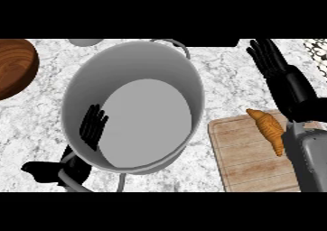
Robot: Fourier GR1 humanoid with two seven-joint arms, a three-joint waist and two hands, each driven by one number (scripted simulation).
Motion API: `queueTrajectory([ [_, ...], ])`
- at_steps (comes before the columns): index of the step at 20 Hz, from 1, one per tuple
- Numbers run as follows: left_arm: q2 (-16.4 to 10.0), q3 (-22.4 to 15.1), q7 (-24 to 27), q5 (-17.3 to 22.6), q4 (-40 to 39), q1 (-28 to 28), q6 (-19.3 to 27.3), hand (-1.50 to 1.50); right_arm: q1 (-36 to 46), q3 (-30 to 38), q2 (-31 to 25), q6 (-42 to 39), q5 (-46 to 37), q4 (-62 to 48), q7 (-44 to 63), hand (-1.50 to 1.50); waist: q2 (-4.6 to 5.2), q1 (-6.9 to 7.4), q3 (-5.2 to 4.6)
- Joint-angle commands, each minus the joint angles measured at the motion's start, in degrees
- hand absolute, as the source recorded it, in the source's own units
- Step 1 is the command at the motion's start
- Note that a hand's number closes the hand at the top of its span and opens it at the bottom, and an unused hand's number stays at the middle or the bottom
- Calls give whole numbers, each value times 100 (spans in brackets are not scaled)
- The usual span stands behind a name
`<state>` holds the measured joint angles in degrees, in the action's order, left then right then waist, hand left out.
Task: Pick the croissant from the cutting board and place it in the pot
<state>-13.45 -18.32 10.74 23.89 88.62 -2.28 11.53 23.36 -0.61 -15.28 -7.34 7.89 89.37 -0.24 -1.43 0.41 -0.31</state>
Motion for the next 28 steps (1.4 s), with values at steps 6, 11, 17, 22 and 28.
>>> queueTrajectory([
  [6,-1617,922,-352,-794,-176,-337,512,0,-1487,1076,-972,-68,312,-1286,1149,150,268,-173,99],
  [11,-1897,1055,-647,-612,-117,-449,451,0,-1785,1273,-2053,742,-1522,-715,-579,-150,167,-334,85],
  [17,-2082,971,-880,-685,-52,-507,514,0,-2236,1478,-1983,544,-1239,-773,-1209,-150,153,-194,49],
  [22,-2108,823,-1029,-771,-45,-380,577,0,-2194,1142,-2505,-213,-1329,-660,-681,-150,166,-82,30],
  [28,-2152,771,-1122,-726,-30,-156,527,0,-1572,728,-3171,-1225,-1273,-579,410,-150,192,70,19],
])
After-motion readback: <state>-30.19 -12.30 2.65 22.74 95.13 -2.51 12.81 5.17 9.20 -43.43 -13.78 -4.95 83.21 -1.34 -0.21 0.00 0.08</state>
